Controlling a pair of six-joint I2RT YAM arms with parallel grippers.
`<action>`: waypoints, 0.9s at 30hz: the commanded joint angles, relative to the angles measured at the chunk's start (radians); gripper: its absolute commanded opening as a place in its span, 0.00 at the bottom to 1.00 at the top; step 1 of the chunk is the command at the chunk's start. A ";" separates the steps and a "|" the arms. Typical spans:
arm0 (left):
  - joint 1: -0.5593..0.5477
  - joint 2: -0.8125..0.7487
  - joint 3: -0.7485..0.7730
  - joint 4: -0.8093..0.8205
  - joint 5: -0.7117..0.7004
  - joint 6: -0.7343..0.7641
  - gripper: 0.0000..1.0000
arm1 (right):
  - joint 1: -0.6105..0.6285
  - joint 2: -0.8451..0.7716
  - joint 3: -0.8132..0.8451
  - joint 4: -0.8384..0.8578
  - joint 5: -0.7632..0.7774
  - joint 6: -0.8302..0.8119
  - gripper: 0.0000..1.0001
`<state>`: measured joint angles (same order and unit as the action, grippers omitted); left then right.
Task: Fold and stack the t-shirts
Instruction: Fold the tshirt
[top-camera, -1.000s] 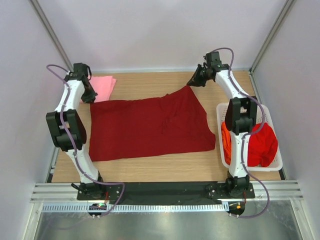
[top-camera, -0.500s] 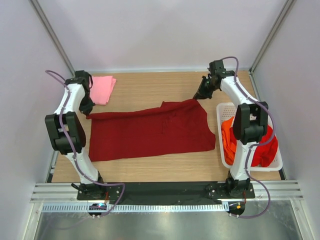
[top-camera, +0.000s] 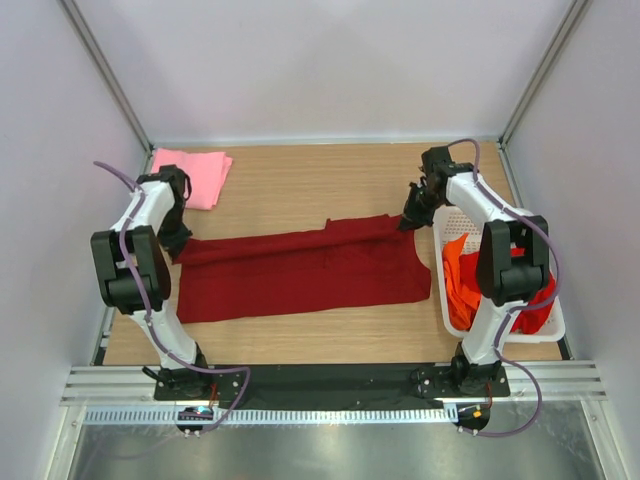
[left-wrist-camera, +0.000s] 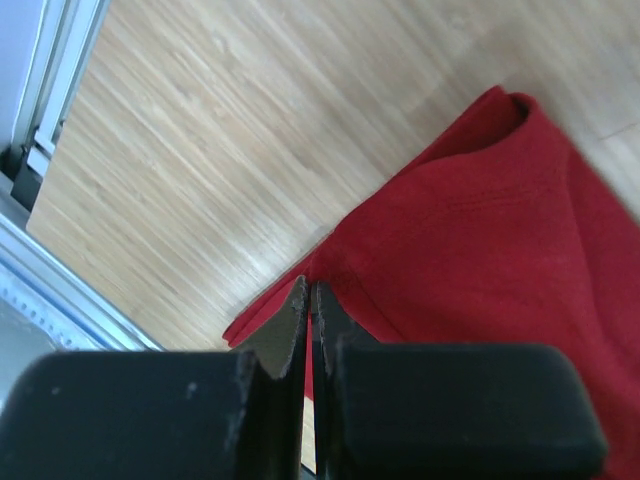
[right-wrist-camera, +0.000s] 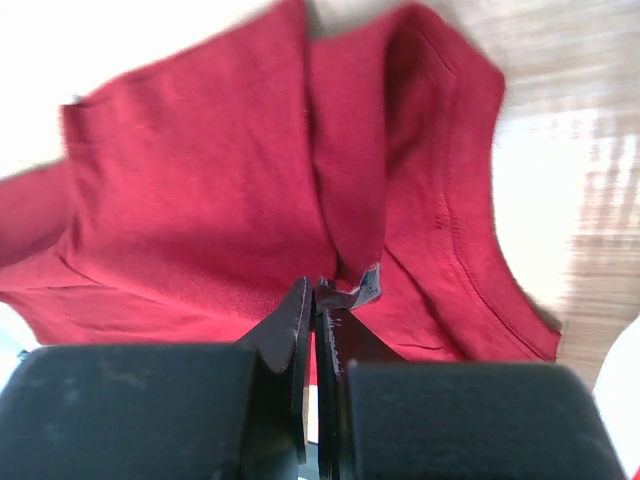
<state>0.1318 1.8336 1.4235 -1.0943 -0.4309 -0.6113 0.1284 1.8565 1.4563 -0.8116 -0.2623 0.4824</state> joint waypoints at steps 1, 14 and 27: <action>-0.001 -0.039 -0.032 -0.021 -0.060 -0.057 0.00 | -0.009 -0.062 -0.031 -0.003 0.034 -0.036 0.01; 0.000 0.018 -0.061 -0.045 -0.083 -0.122 0.04 | -0.007 0.001 -0.068 -0.061 0.041 -0.080 0.01; 0.000 -0.098 -0.049 -0.116 -0.103 -0.177 0.68 | 0.040 0.000 0.100 -0.133 0.092 -0.119 0.44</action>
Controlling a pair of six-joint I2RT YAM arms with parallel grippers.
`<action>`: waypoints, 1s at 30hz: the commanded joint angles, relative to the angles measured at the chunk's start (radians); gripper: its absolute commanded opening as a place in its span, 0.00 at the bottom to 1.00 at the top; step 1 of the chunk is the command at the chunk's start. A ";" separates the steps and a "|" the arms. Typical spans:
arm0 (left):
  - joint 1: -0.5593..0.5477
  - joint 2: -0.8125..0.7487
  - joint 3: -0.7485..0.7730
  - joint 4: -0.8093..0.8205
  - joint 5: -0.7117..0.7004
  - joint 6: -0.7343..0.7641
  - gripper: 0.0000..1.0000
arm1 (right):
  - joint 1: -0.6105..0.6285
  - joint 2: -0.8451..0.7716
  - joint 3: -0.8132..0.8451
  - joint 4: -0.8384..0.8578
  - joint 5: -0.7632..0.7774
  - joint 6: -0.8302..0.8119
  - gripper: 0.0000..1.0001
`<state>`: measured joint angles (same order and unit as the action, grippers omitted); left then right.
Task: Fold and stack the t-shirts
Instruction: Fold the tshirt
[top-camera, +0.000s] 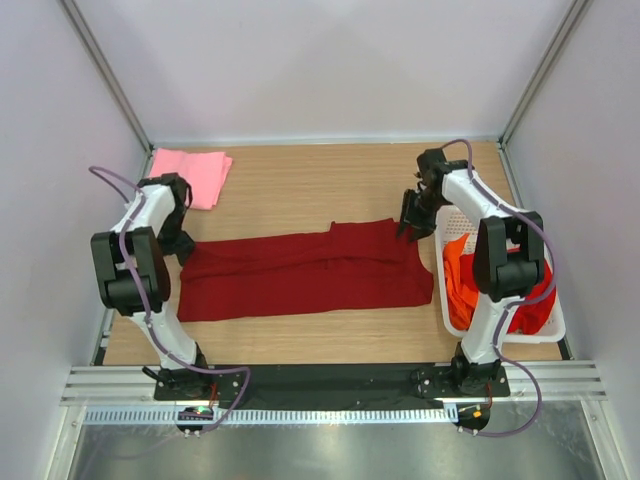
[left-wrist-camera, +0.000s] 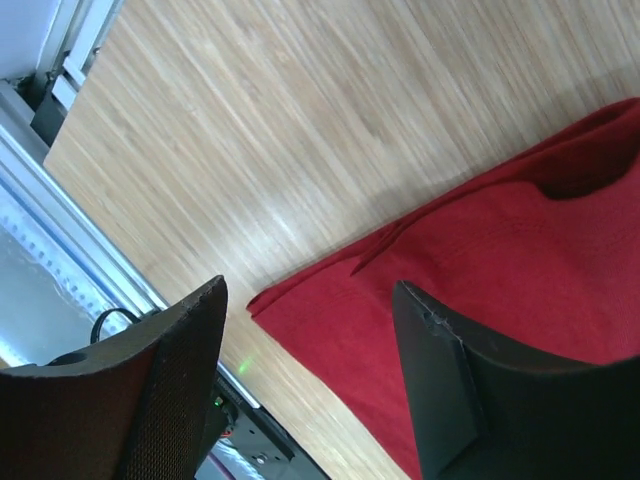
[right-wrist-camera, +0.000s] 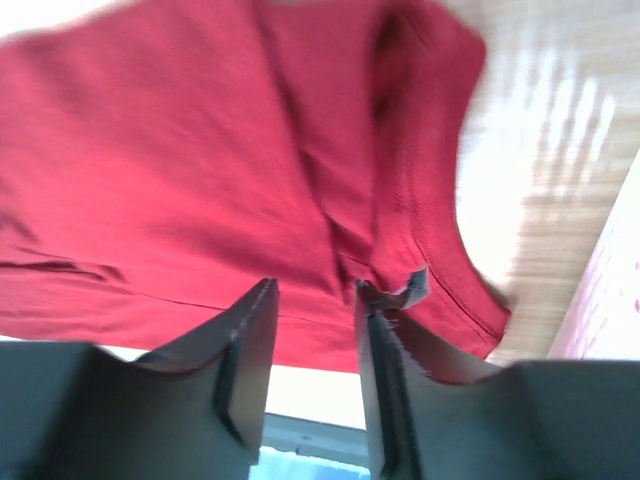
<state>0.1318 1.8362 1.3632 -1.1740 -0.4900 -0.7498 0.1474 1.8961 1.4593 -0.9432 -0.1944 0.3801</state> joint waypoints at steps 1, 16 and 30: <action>-0.001 -0.113 0.017 -0.030 -0.041 -0.034 0.68 | 0.027 -0.035 0.110 0.007 0.024 -0.015 0.48; -0.003 -0.034 -0.019 0.247 0.429 0.092 0.28 | 0.053 0.123 0.236 -0.029 0.104 -0.024 0.36; 0.035 0.150 0.011 0.191 0.311 0.033 0.34 | 0.054 0.322 0.320 0.072 0.314 0.005 0.29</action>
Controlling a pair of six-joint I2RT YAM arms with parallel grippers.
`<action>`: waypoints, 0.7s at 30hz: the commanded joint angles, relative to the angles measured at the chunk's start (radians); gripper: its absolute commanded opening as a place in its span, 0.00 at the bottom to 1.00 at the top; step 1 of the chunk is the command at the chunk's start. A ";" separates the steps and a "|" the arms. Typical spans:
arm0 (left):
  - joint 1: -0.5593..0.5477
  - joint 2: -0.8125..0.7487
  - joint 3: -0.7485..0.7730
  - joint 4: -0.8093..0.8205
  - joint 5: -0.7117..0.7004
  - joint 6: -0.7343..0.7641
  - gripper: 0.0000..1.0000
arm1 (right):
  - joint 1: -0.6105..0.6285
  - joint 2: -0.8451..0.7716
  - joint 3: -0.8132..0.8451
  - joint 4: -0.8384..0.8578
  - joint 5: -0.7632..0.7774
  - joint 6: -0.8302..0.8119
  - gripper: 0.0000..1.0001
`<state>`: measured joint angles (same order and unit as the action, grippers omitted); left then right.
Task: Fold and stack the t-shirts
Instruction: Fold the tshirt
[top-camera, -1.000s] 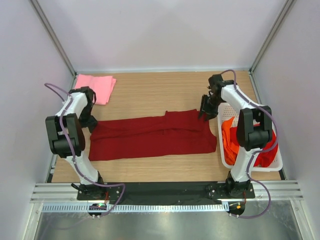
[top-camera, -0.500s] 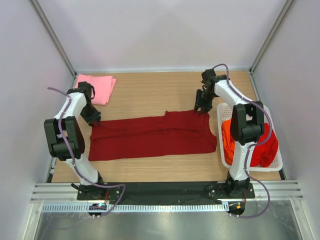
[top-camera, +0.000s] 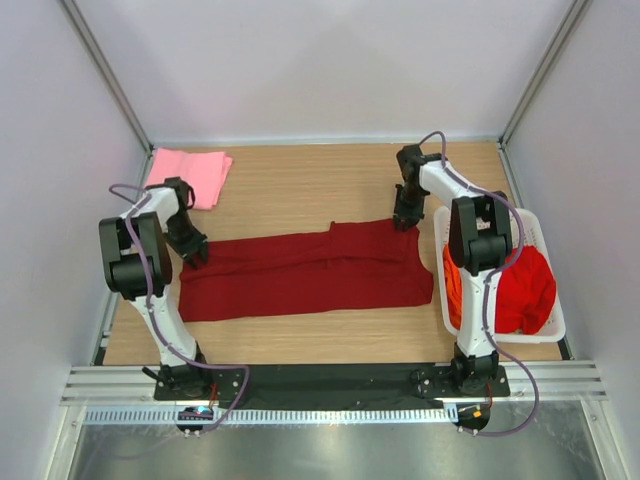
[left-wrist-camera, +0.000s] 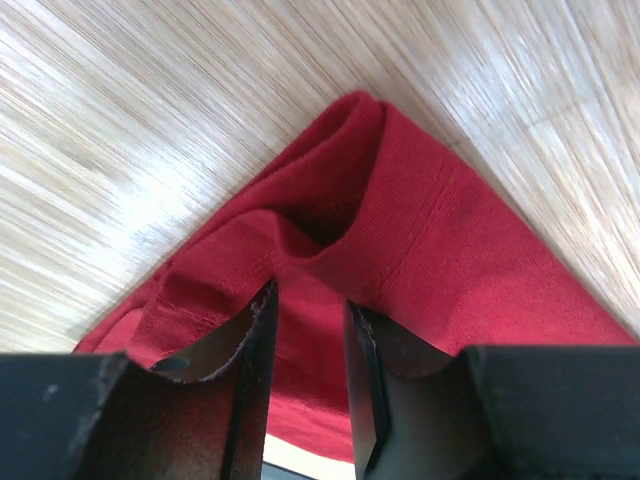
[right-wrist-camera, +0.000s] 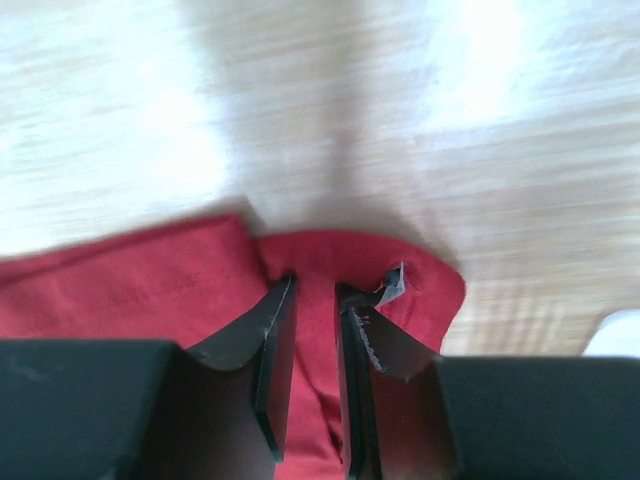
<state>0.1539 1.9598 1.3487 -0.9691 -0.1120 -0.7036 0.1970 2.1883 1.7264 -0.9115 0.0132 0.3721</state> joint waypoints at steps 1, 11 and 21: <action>0.015 0.031 0.041 -0.017 -0.075 -0.013 0.34 | 0.004 0.051 0.061 0.043 0.119 0.016 0.29; 0.012 -0.070 0.092 -0.034 -0.098 0.041 0.53 | 0.022 0.065 0.191 -0.021 0.079 0.005 0.41; -0.076 -0.226 -0.025 0.029 0.046 0.027 0.47 | 0.176 -0.001 0.280 -0.015 0.002 0.057 0.73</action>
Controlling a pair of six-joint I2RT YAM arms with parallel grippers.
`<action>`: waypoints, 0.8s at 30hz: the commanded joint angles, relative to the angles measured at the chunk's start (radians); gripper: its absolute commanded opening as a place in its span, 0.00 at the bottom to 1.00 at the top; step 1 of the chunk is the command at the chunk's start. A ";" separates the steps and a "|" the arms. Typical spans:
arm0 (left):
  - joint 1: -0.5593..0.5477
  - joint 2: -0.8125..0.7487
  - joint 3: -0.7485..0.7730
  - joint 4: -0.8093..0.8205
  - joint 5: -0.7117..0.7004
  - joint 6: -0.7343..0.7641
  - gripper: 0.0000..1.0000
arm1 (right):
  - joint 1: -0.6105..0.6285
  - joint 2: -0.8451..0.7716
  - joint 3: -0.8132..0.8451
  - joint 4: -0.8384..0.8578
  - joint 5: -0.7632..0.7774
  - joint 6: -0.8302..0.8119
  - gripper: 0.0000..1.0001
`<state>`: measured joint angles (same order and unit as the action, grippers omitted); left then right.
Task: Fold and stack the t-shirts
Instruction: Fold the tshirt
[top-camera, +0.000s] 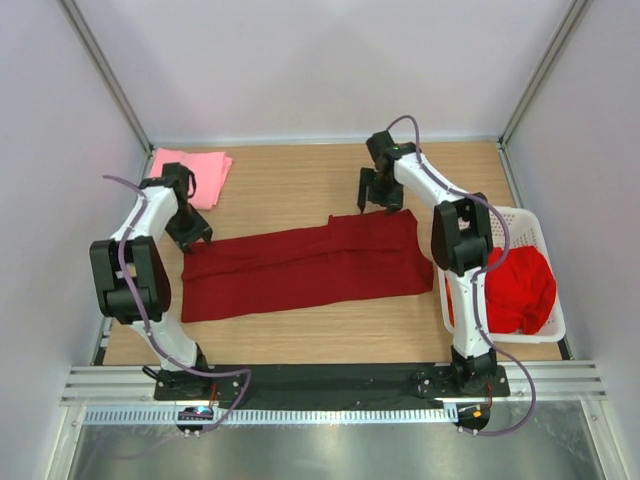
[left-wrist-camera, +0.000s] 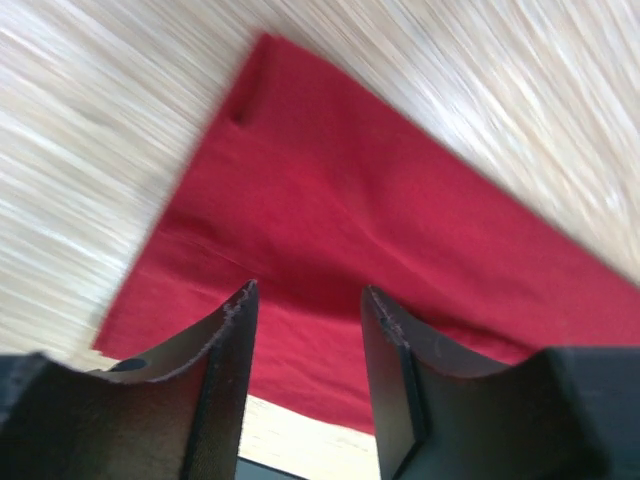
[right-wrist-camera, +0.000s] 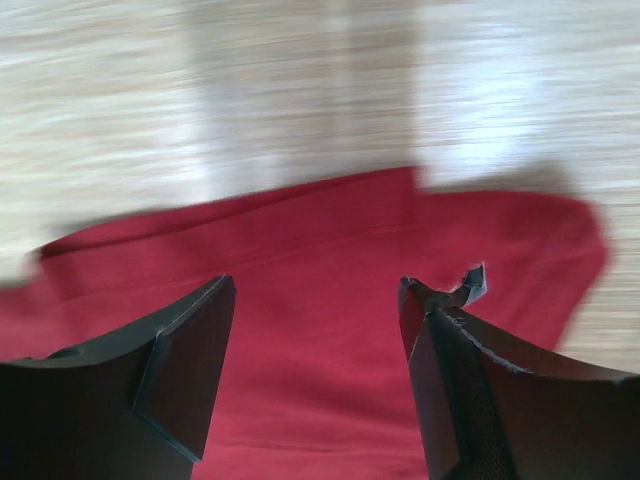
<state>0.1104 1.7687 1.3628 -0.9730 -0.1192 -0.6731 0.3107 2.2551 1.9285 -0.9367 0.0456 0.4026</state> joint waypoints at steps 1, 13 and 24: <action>-0.041 -0.040 -0.060 0.049 0.062 -0.006 0.46 | 0.077 -0.037 0.126 -0.003 -0.032 0.028 0.74; -0.066 -0.107 -0.162 0.083 0.101 0.016 0.43 | 0.200 0.092 0.231 0.056 -0.032 0.058 0.60; -0.066 -0.144 -0.192 0.079 0.102 0.035 0.44 | 0.223 0.173 0.270 0.088 -0.013 0.056 0.47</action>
<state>0.0460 1.6688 1.1767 -0.9089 -0.0284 -0.6643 0.5243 2.4325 2.1414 -0.8902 0.0200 0.4511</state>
